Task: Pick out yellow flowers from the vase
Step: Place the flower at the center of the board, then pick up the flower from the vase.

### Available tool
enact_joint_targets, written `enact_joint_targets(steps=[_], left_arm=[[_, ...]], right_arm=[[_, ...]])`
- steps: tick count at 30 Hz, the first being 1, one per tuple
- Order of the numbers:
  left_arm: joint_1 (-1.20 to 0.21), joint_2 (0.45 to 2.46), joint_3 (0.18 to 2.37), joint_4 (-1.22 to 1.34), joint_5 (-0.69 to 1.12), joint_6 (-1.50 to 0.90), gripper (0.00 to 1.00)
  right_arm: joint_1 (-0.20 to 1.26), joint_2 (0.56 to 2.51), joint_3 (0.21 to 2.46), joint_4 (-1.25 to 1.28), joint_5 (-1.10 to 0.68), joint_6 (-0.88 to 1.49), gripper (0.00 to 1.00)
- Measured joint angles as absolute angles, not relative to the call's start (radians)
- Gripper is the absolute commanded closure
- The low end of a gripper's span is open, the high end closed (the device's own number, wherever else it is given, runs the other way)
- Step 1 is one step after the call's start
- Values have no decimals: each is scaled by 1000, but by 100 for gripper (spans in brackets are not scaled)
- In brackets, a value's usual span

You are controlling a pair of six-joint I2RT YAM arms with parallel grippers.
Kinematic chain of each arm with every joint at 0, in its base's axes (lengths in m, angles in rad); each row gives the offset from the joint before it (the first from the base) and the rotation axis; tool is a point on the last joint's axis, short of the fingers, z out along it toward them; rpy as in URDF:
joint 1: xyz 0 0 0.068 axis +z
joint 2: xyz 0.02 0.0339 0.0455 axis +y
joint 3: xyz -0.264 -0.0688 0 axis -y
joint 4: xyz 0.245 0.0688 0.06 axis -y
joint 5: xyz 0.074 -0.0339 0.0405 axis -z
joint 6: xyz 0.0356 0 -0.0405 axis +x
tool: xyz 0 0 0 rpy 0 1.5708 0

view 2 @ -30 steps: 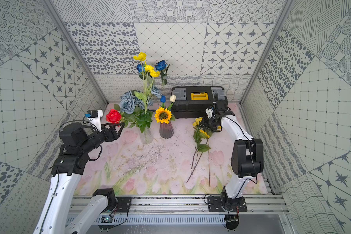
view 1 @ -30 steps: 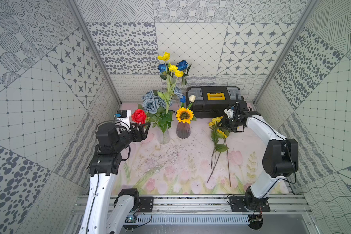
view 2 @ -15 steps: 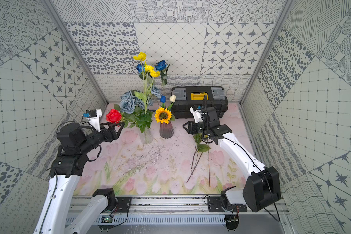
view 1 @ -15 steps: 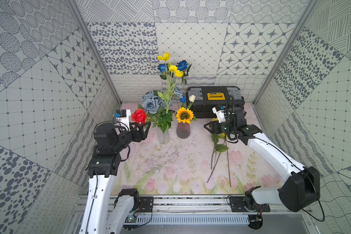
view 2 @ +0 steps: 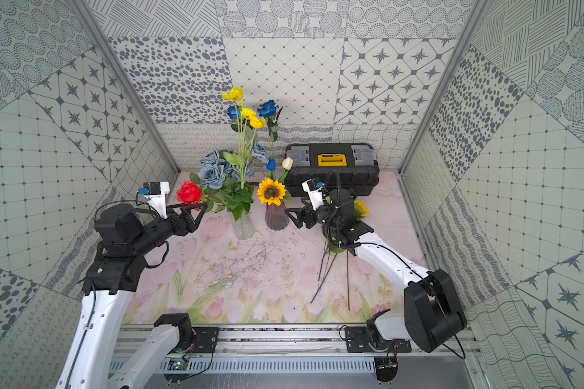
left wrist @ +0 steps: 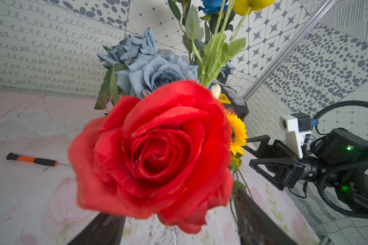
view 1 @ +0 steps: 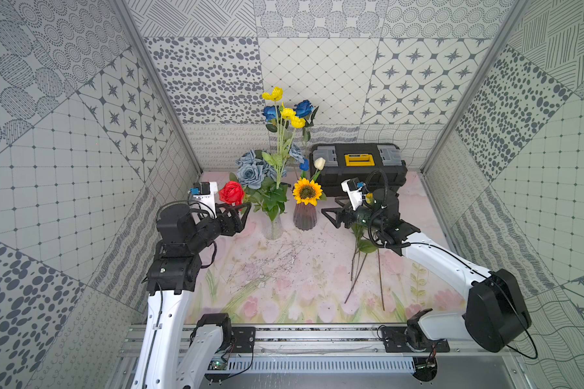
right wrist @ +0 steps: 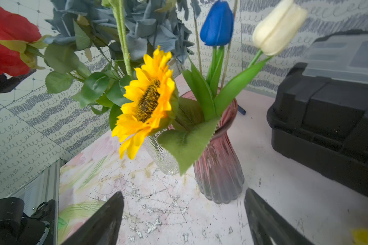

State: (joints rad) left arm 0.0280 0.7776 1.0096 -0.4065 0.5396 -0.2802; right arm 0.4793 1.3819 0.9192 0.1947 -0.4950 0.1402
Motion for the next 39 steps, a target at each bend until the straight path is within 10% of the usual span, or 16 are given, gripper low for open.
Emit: enact_joint_targets(steps=[39], left_arm=[[28,785,1010,-406,542,-280,22]], right_arm=[[595,1605,938,631,-319,-125,5]])
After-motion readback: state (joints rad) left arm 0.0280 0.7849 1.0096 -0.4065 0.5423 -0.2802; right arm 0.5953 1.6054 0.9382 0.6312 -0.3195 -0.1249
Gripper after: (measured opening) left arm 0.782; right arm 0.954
